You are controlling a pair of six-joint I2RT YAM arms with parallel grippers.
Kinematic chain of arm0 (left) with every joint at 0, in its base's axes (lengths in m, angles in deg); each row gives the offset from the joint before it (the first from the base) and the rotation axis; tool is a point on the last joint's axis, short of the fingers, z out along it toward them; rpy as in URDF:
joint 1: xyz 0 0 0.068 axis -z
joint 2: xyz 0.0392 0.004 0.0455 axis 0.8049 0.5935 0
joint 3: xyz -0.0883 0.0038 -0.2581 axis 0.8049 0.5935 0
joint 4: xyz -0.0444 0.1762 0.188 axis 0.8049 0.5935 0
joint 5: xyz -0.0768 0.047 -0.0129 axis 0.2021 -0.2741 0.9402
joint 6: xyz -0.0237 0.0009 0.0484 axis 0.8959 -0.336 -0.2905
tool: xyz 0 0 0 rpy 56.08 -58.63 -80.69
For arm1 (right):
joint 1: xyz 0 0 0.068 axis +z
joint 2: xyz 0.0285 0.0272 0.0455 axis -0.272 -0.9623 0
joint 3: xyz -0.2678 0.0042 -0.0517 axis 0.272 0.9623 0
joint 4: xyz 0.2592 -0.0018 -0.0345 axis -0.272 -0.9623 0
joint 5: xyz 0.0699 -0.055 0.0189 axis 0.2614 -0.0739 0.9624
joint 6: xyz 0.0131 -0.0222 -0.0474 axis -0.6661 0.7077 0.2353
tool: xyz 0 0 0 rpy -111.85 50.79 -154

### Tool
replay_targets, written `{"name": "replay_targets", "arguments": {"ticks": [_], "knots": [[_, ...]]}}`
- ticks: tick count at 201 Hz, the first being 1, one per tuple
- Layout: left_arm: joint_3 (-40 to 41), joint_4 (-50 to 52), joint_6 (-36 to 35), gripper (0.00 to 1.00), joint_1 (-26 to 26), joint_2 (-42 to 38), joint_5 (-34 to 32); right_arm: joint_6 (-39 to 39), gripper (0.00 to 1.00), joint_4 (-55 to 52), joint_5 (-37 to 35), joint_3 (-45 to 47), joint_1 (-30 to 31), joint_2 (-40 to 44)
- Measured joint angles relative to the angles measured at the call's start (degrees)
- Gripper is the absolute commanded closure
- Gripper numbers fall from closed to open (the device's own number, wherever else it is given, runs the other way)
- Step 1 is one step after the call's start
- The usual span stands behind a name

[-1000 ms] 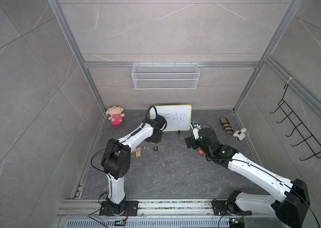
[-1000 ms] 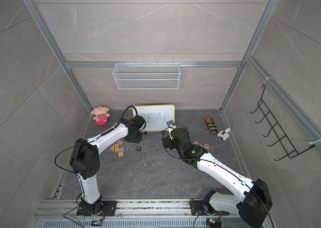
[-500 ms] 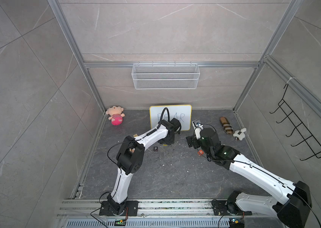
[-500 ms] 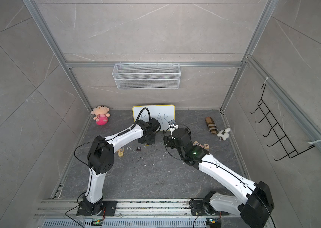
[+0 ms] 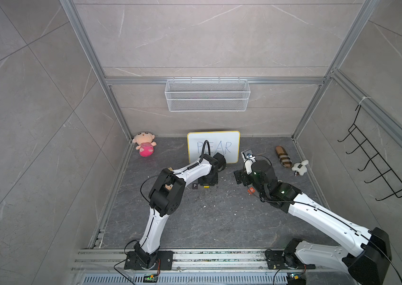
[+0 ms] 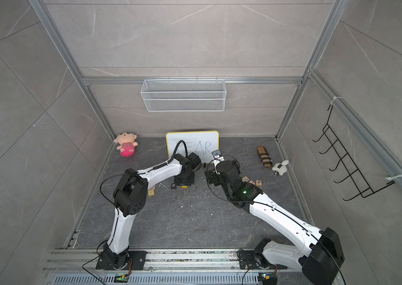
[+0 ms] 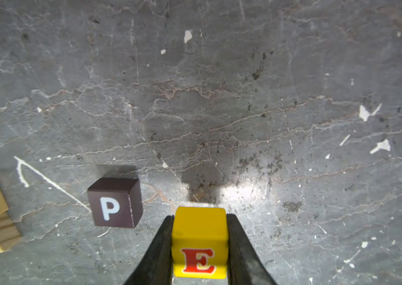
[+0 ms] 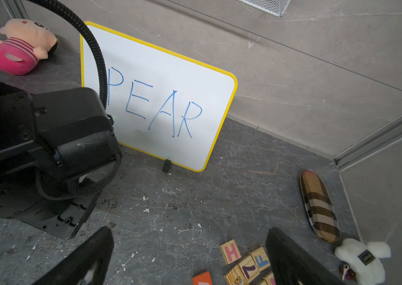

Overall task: Spell the uppercase word “pear” with letter blocks
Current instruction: Place the letter block at the center of the board.

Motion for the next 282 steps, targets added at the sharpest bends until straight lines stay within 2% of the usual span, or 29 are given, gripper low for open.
{"name": "replay_targets", "arguments": {"ticks": [112,134,153,179,194,282], "knots": [[0.11,-0.87,0.33,0.89,-0.28,2.08,-0.07,0.0,0.01,-0.02,0.0,0.0,0.0,0.0],[0.15,-1.05,0.33,0.81,-0.39,2.08,-0.11,0.0,0.01,0.0,0.0,0.0,0.0,0.0],[0.31,-1.22,0.33,0.65,-0.39,2.08,-0.24,0.0,0.01,-0.02,0.0,0.0,0.0,0.0],[0.57,-1.51,0.35,0.61,-0.39,2.08,-0.33,0.0,0.01,-0.02,0.02,0.0,0.0,0.0],[0.74,-1.64,0.42,0.52,-0.39,1.97,-0.48,0.0,0.01,-0.02,0.02,0.0,0.0,0.0],[0.94,-1.79,0.7,0.47,-0.5,1.75,-0.92,0.02,0.01,0.0,0.04,0.0,0.0,0.0]]}}
